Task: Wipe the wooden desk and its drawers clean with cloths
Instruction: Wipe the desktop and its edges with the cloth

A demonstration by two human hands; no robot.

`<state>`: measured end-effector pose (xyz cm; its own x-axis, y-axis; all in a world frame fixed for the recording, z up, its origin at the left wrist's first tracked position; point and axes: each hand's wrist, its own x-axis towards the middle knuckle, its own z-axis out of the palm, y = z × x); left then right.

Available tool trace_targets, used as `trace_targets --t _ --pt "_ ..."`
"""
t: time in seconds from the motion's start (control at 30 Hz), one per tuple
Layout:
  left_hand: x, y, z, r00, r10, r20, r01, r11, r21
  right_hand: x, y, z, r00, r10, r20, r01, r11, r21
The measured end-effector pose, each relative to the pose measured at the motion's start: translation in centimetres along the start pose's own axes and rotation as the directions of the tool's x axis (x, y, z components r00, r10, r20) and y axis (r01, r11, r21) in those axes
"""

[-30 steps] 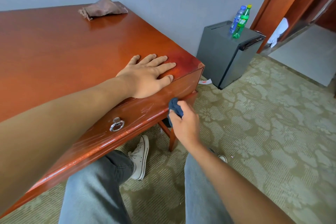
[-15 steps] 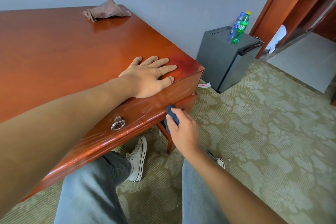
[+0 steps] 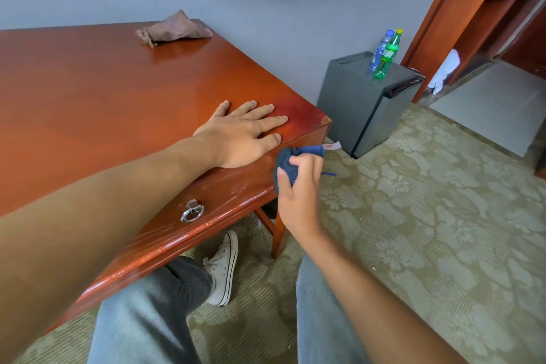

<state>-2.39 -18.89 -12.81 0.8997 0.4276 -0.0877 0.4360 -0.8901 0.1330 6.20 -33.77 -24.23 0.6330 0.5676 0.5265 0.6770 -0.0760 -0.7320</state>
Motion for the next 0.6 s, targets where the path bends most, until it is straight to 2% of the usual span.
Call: trace_targets --t 0.07,0.23,0.37,0.4,0.47,0.53,0.6 --pt "0.0 0.1 0.0 1.0 0.001 0.0 -0.001 1.0 -0.01 0.4 0.8 -1.2 0.994 -0.054 0.095 0.055 0.998 -0.006" --pt "0.1 0.0 0.0 1.0 -0.003 -0.01 0.003 1.0 -0.021 6.6 2.1 -4.1 0.984 0.162 -0.07 -0.157 0.985 0.065" --pt "0.1 0.0 0.0 1.0 -0.006 -0.017 0.005 0.999 -0.051 6.0 0.6 -1.9 0.947 0.278 -0.161 -0.258 0.956 0.139" --pt "0.2 -0.1 0.0 1.0 -0.006 -0.018 0.005 0.998 -0.063 4.8 -0.5 -0.8 0.95 0.257 -0.178 -0.236 0.962 0.135" --pt "0.2 -0.1 -0.3 1.0 -0.005 -0.02 0.002 0.993 -0.119 1.6 -2.7 1.1 0.984 0.099 -0.149 -0.085 0.992 0.097" --pt "0.1 -0.1 -0.8 0.999 -0.019 -0.025 0.013 0.973 -0.23 -1.0 -3.5 1.7 0.994 -0.11 -0.02 0.111 0.992 0.058" --pt "-0.1 -0.1 -1.0 0.999 -0.033 -0.033 0.021 0.949 -0.316 -1.1 -2.6 1.0 0.966 -0.236 0.108 0.234 0.972 0.034"
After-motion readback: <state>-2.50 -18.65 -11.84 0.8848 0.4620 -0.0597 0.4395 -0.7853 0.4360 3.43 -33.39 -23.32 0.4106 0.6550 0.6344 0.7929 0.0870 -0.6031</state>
